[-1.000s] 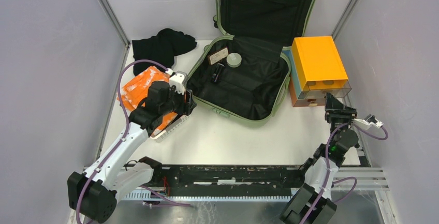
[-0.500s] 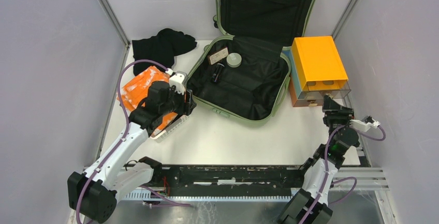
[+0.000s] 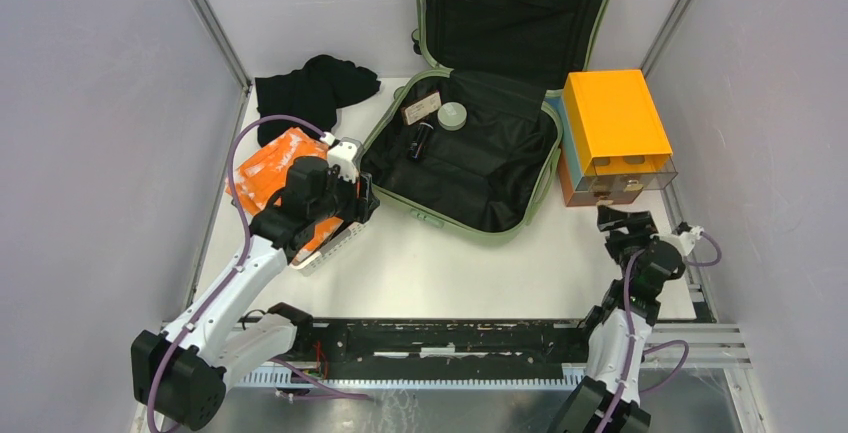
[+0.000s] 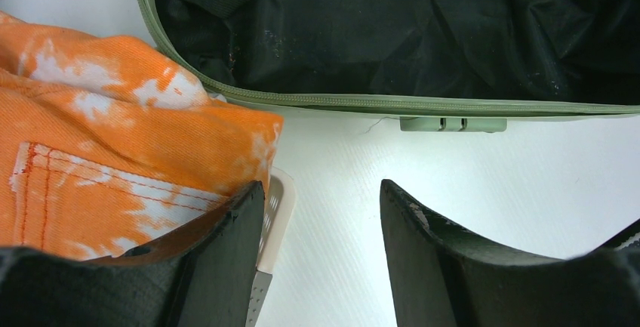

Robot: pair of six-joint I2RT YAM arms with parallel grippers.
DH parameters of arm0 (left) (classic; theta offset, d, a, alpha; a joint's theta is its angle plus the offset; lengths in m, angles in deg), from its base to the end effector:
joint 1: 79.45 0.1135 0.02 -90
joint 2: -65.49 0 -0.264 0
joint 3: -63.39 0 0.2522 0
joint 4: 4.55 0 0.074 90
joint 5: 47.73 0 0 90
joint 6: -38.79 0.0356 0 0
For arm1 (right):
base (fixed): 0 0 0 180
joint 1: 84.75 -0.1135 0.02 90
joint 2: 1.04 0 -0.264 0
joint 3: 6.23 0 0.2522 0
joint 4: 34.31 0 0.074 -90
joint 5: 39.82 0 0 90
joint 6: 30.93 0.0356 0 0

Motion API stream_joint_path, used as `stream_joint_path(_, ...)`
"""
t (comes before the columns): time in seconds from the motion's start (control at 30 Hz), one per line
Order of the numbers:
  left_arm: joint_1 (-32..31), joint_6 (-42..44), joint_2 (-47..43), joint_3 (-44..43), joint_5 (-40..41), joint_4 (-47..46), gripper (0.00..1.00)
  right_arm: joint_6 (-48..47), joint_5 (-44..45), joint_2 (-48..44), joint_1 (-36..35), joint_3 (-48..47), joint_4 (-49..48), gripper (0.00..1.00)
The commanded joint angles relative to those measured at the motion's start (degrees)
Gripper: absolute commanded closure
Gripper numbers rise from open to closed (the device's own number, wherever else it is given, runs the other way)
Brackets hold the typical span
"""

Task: Open, take out, and arrange the luggage
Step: Open the drawer in the storage box.

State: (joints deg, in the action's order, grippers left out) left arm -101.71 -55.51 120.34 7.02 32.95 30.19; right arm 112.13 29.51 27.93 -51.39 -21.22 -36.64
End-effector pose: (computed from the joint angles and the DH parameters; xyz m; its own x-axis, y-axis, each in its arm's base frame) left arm 0.1935 -0.0854 0.2763 -0.5430 0.1423 -0.8276 0.4598 0.8751 -0.1512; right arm 0.1229 -0.0659 0.1588 0.0791 0.8433 -0.5316 0.2705 0.4951 0.8256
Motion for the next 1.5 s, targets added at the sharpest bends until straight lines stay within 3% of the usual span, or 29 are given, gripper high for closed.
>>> stream_joint_path(0.0,-0.2,1.4,0.2,-0.6,-0.1,-1.6,0.36,-8.5,0.9,0.4,-2.1,-3.1,12.7,0.18)
stream_joint_path(0.13,-0.2,1.4,0.6,-0.7,0.0,-1.6,0.36,-14.9,4.8,-0.7,-5.0,-8.0,19.6,0.16)
stream_joint_path(0.27,-0.1,1.4,0.9,-0.7,-0.1,-1.6,0.36,-16.4,3.0,-0.9,-6.1,-8.6,17.8,0.17)
stream_joint_path(0.4,-0.1,1.0,1.1,-0.9,-0.9,-1.6,0.35,-19.4,-2.0,-0.8,-8.2,-9.0,14.4,0.19)
stream_joint_path(0.67,-0.1,-4.3,1.2,-6.1,-9.4,-1.6,0.34,-32.9,-14.3,-1.8,-14.5,-15.1,19.0,0.21)
stream_joint_path(0.87,-0.1,-9.2,2.3,-10.8,-14.2,-3.0,0.33,-33.6,-23.8,-1.7,-17.7,-18.8,10.8,0.21)
stream_joint_path(0.97,-0.1,-11.3,3.4,-13.0,-16.1,-3.4,0.32,-34.9,-25.0,0.3,-19.4,-24.1,8.9,0.22)
stream_joint_path(1.1,-0.1,-14.2,6.3,-15.0,-18.5,-5.9,0.32,-41.1,-18.1,7.5,-20.6,-37.7,16.6,0.22)
stream_joint_path(1.2,-0.1,-15.6,8.8,-16.7,-19.0,-6.9,0.32,-43.7,-8.8,15.7,-20.7,-50.1,26.2,0.32)
stream_joint_path(1.3,-0.1,-15.9,10.8,-18.1,-19.1,-6.8,0.33,-46.6,1.7,22.7,-20.7,-60.4,34.0,0.54)
stream_joint_path(1.47,-0.1,-12.8,11.9,-18.1,-16.9,-5.5,0.33,-52.6,11.3,30.2,-20.7,-70.5,44.5,0.77)
